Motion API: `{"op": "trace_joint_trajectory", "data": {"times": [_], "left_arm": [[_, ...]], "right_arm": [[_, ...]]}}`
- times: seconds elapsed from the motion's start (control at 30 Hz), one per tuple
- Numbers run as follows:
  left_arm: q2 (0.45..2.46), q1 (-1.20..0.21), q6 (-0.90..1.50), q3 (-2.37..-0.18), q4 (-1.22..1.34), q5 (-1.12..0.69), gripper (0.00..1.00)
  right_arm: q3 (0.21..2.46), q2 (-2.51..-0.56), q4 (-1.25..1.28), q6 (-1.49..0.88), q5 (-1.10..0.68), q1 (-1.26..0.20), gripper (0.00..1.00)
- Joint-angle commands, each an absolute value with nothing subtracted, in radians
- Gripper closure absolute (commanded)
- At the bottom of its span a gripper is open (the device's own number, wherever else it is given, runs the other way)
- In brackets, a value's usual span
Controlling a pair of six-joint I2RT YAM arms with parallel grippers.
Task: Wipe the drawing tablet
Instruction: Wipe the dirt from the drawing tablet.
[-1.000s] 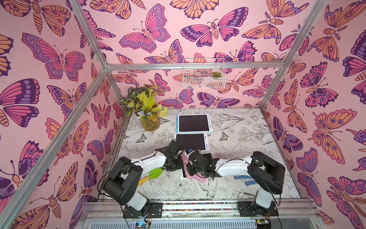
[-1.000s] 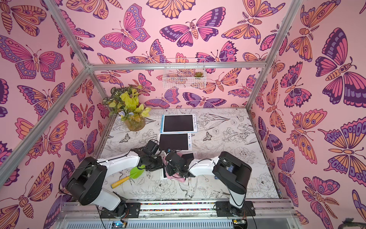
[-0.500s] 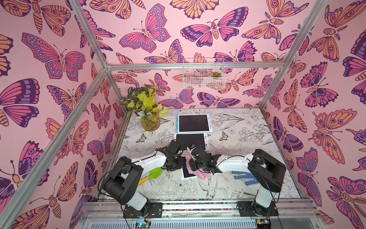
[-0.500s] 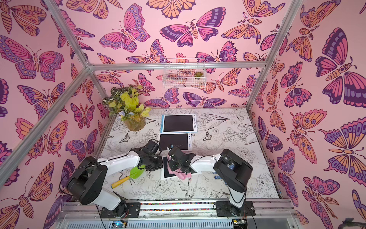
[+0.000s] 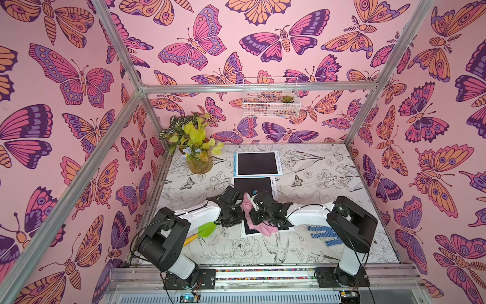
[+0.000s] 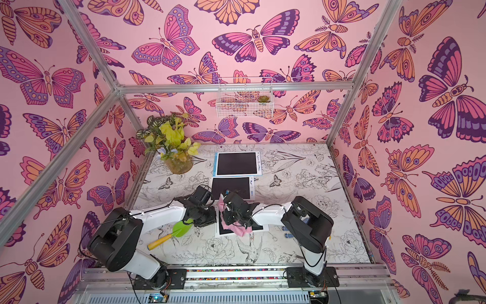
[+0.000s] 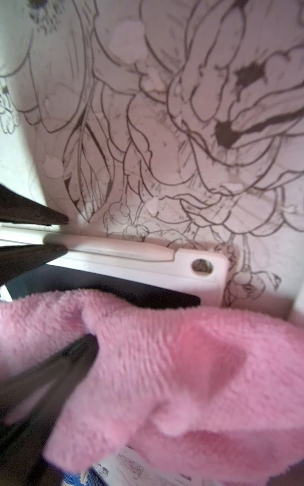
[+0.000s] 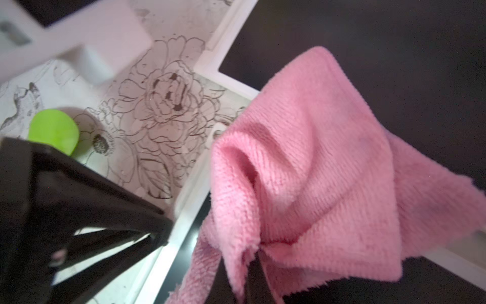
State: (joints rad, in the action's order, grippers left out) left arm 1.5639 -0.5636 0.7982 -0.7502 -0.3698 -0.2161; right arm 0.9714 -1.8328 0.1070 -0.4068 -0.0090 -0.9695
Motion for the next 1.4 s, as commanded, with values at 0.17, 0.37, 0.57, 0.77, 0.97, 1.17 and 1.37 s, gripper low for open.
{"op": "trace_joint_trajectory", "data": {"times": [0.17,0.37,0.57,0.77,0.97,1.17,1.37], "left_arm": [[1.685,-0.571,0.819,-0.654,-0.538,-0.129,0.84],[1.690,-0.571,0.821,-0.659,-0.538,-0.126,0.85],[1.689,-0.573,0.822,-0.672,-0.537,-0.128,0.85],[1.693,-0.573,0.824,-0.678,-0.537,-0.132,0.85],[1.692,-0.573,0.821,-0.678,-0.538,-0.130,0.85],[1.686,-0.572,0.819,-0.678,-0.538,-0.136,0.85],[1.685,-0.573,0.819,-0.675,-0.537,-0.140,0.85]], "right_arm": [[0.991,-1.787,0.000,-0.410,0.068,-0.967,1.00],[0.811,-1.619,-0.081,-0.358,0.108,-0.883,1.00],[0.859,-1.676,-0.006,-0.350,0.029,-1.067,1.00],[0.885,-1.711,-0.014,-0.419,0.070,-1.088,1.00],[0.739,-1.580,-0.007,-0.362,0.029,-1.008,1.00],[0.941,-1.732,-0.015,-0.350,-0.007,-1.198,1.00],[0.808,-1.638,0.000,-0.404,0.106,-1.107,1.00]]}}
